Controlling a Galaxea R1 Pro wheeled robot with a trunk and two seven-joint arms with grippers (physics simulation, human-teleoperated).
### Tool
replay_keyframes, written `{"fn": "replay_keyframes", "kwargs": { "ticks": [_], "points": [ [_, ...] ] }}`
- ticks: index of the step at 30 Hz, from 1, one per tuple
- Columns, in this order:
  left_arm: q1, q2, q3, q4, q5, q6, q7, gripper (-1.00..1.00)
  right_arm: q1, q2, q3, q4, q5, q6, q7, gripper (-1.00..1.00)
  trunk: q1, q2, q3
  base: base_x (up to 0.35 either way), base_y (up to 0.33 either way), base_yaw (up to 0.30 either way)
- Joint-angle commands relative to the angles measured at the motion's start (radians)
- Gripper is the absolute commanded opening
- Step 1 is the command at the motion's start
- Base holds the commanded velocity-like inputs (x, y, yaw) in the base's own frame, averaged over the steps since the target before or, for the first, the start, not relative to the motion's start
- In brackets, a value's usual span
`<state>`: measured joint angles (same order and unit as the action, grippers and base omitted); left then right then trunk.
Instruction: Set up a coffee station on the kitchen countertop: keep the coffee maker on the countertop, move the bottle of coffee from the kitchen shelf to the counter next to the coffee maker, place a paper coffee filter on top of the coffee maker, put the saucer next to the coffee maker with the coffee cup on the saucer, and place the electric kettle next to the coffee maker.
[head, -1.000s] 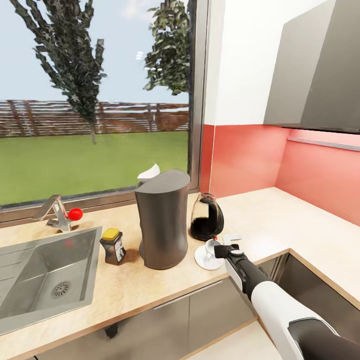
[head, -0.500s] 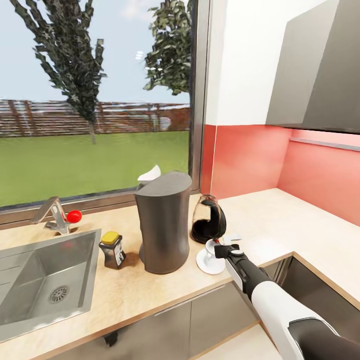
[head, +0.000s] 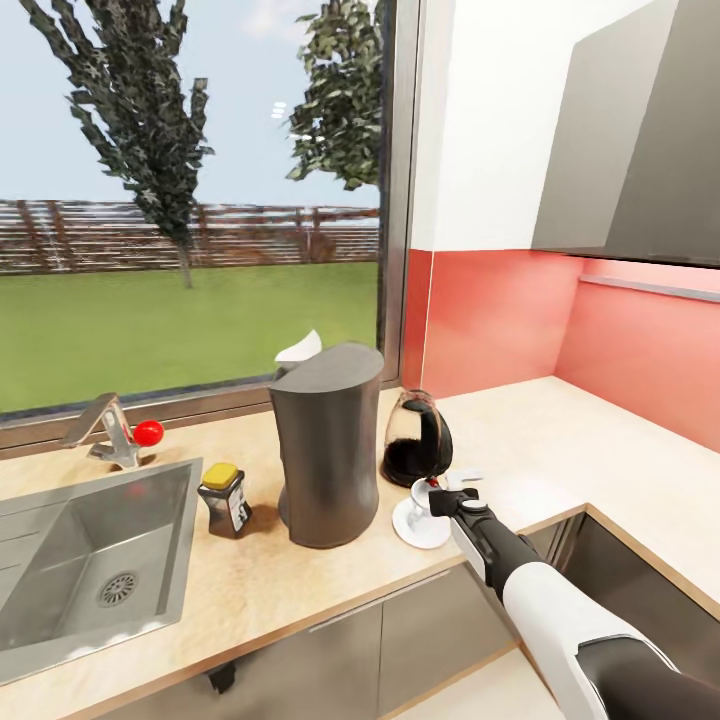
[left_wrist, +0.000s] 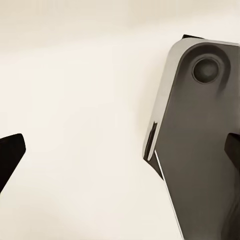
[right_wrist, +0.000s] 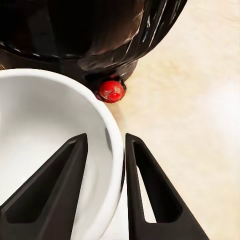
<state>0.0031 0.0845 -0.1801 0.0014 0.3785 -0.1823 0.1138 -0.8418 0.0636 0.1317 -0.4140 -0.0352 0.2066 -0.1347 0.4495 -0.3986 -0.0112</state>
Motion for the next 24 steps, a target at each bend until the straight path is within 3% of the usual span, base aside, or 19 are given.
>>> {"fn": "replay_keyframes", "kwargs": {
  "ticks": [1, 24],
  "points": [
    [0.000, 0.000, -0.009, 0.000, 0.007, -0.003, 0.003, 1.00, 0.000, -0.001, 0.008, -0.002, -0.004, 0.007, -0.006, -1.00, 0.001, -0.001, -0.001, 0.000, 0.000, 0.000],
    [0.000, 0.000, -0.014, 0.002, -0.004, 0.000, 0.001, 1.00, 0.000, 0.002, 0.008, 0.024, -0.004, 0.012, -0.009, -1.00, 0.001, -0.001, -0.001, -0.010, 0.000, 0.000]
  ]
}}
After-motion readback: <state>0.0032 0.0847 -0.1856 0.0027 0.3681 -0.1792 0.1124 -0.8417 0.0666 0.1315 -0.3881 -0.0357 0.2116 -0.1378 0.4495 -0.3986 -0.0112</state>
